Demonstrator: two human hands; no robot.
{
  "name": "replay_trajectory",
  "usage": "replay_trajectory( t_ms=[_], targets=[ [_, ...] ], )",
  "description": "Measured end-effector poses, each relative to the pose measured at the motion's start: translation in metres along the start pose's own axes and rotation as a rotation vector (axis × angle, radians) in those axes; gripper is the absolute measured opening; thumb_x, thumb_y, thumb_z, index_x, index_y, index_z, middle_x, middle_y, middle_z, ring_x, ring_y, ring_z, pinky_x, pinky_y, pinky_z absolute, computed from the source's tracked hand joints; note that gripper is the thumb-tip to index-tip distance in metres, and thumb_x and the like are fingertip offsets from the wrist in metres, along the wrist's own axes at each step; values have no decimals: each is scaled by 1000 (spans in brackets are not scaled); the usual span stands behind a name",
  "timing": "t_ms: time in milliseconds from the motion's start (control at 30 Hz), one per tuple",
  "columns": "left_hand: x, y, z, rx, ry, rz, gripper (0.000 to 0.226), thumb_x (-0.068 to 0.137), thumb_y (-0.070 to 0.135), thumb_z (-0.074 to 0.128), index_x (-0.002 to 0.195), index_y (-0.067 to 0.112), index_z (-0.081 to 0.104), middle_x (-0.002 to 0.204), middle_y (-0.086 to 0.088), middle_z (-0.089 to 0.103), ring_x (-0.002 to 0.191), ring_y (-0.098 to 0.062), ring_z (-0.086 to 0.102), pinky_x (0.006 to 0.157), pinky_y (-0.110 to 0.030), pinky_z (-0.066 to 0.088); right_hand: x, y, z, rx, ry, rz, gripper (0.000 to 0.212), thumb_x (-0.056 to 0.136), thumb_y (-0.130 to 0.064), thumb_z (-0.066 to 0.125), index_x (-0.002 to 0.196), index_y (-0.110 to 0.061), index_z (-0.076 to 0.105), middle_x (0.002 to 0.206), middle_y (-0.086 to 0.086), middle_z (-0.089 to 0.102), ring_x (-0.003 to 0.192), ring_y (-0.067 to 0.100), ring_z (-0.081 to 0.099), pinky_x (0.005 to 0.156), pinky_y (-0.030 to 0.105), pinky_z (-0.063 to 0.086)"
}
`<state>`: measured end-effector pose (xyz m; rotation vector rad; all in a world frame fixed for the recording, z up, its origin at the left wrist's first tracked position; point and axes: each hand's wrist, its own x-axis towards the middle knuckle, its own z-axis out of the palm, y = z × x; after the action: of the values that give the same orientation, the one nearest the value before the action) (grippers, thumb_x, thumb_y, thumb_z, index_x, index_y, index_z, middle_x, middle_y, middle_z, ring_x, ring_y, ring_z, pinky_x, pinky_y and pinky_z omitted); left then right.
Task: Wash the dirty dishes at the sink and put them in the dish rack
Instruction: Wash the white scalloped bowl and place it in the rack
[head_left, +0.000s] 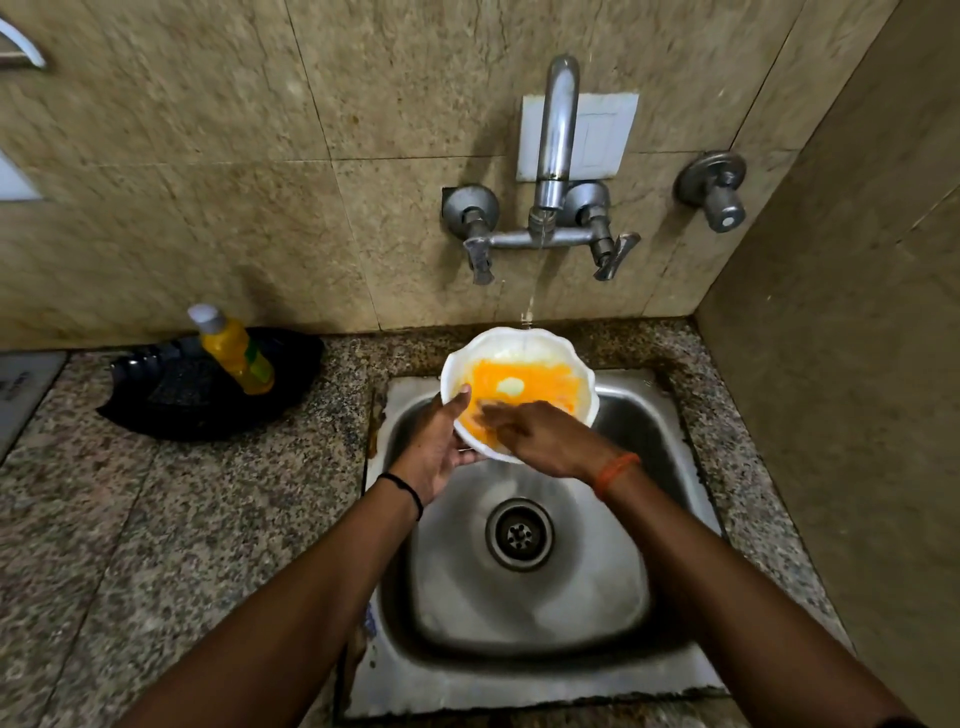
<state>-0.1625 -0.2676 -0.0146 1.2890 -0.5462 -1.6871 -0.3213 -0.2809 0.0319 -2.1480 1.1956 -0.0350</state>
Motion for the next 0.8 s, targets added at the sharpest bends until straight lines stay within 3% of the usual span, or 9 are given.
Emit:
replay_trajectory(
  t_ms=[100,167,233,300,433,533,633,733,800],
  targets=[
    [1,3,-5,8,29,30,33,96,35,54,127,24,53,115,-6,68,98,-24,67,83,-48,55,-11,15,-14,-381,40,204,47,98,-30,42,143,-17,43,151,6,41,135,27,42,108,35,33],
    [0,6,3,20,16,40,36,95,35,55,129,25,51,118,-6,67,99,-25,67,79,-46,56,-3,13,-15,-564,49,365,62,100,-40,35,150,-6,25,157,17,25,144,31,27,115,40,22],
    [1,7,13,32,1,43,36,95,36,55,129,24,52,117,-8,67,96,-26,68,77,-44,57,11,6,-2,-527,67,394,71,101,-47,29,152,-1,10,160,21,9,148,34,7,119,44,7],
    [4,9,18,60,-21,47,31,95,37,55,124,25,57,110,-6,71,91,-23,69,78,-45,57,22,2,9,-401,116,246,67,102,-40,31,153,-6,5,161,17,4,149,33,0,120,42,3],
    [7,13,2,115,-15,55,21,94,40,55,108,28,65,101,-1,74,90,-23,70,84,-49,55,14,4,-1,241,12,0,47,96,-11,44,142,-21,47,151,3,42,141,22,35,118,36,24],
    [10,15,-8,75,61,56,38,91,42,59,124,23,59,114,-8,71,98,-28,69,82,-51,57,1,14,-14,6,43,61,40,92,-14,47,126,-27,63,136,-1,59,127,21,52,108,34,39],
    [10,16,-8,21,92,63,42,92,38,60,129,20,56,117,-9,69,96,-26,70,73,-46,59,-5,19,-25,-168,315,189,37,90,-26,54,126,-26,62,126,9,65,115,30,59,94,34,48],
    [8,16,-6,24,67,69,39,92,38,59,128,21,56,116,-8,69,96,-25,70,71,-44,59,3,22,-44,257,859,352,33,88,-33,60,117,-18,67,113,10,70,105,29,65,86,31,49],
    [6,17,-4,28,55,68,36,93,38,58,125,23,57,115,-8,70,95,-25,70,72,-44,59,11,26,-65,521,1001,413,41,88,-36,63,120,-10,63,113,12,69,107,27,64,88,29,48]
  ],
)
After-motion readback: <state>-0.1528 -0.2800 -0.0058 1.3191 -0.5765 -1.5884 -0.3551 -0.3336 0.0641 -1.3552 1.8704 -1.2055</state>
